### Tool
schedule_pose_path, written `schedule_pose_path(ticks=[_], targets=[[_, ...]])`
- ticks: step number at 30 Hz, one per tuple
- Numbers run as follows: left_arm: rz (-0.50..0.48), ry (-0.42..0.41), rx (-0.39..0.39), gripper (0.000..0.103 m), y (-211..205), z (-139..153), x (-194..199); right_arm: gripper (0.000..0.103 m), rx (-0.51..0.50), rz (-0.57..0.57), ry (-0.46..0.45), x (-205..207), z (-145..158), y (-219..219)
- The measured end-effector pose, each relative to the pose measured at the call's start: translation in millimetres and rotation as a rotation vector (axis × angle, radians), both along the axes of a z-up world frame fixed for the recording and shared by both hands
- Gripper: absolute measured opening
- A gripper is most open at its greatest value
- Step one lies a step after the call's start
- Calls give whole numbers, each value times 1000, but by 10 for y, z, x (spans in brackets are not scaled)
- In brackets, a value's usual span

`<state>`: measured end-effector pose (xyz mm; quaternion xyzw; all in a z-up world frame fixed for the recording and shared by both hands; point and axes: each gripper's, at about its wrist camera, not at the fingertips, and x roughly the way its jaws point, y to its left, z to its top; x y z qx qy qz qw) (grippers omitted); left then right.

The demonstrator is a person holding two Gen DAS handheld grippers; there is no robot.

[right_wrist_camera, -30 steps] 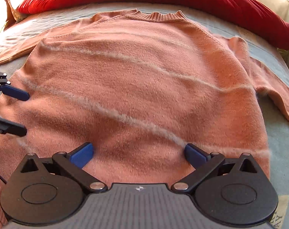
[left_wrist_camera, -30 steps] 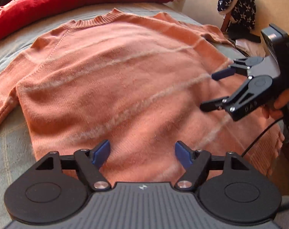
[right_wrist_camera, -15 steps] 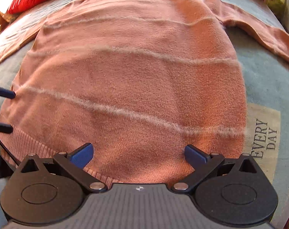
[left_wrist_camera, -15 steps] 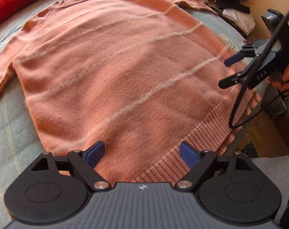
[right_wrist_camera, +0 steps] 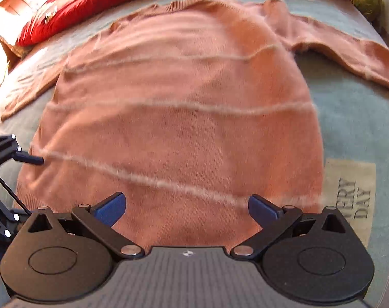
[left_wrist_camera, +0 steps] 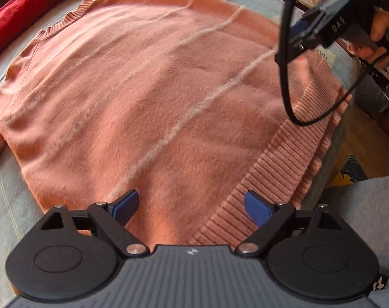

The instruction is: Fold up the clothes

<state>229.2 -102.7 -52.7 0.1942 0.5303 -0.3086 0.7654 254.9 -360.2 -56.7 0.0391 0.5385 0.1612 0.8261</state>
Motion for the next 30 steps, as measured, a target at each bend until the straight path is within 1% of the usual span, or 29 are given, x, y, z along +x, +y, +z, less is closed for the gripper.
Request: schedule_pose_path(ticks=[3, 5, 6, 7, 9, 11, 13, 15, 17, 19, 22, 24, 25, 26, 28, 29, 30], targets=[[6, 25, -11, 90, 57, -109, 39, 103, 2, -24, -78, 335, 61, -134], [17, 44, -15, 93, 105, -127, 5, 103, 8, -38, -103, 530, 32, -212], [21, 56, -11, 93, 129, -124, -16, 103, 20, -41, -96, 590, -9, -236], [27, 73, -4, 94, 161, -117, -43, 103, 31, -51, -70, 620, -83, -250], [40, 107, 14, 94, 233, -86, -89, 103, 72, -83, 28, 545, -309, -270], [46, 128, 37, 93, 304, -29, -103, 103, 47, -70, -12, 335, -337, -252], [82, 116, 60, 93, 390, 49, -24, 103, -9, -34, -12, 242, -269, -214], [127, 53, 84, 93, 483, 138, 156, 103, -61, -2, -12, 158, -198, -182], [188, -22, 84, 93, 555, 217, 451, 103, -51, -47, -43, 284, -93, -286], [252, -77, 42, 93, 572, 279, 782, 103, -32, -98, -92, 523, 9, -414], [321, -153, -66, 93, 499, 302, 1317, 103, 6, -174, -159, 929, 133, -603], [344, -188, -141, 93, 357, 282, 1638, 103, 72, -232, -173, 1209, 114, -762], [354, -200, -170, 93, 279, 283, 1762, 103, 114, -265, -173, 1333, 84, -851], [364, -202, -205, 93, 223, 274, 1881, 103, 163, -302, -149, 1438, 14, -944], [383, -199, -261, 93, 144, 223, 2055, 103, 291, -404, -79, 1595, -209, -1141], [386, -200, -275, 93, 101, 191, 2111, 103, 354, -454, -48, 1668, -315, -1236], [386, -201, -285, 93, 61, 161, 2153, 103, 400, -485, -60, 1690, -372, -1293]])
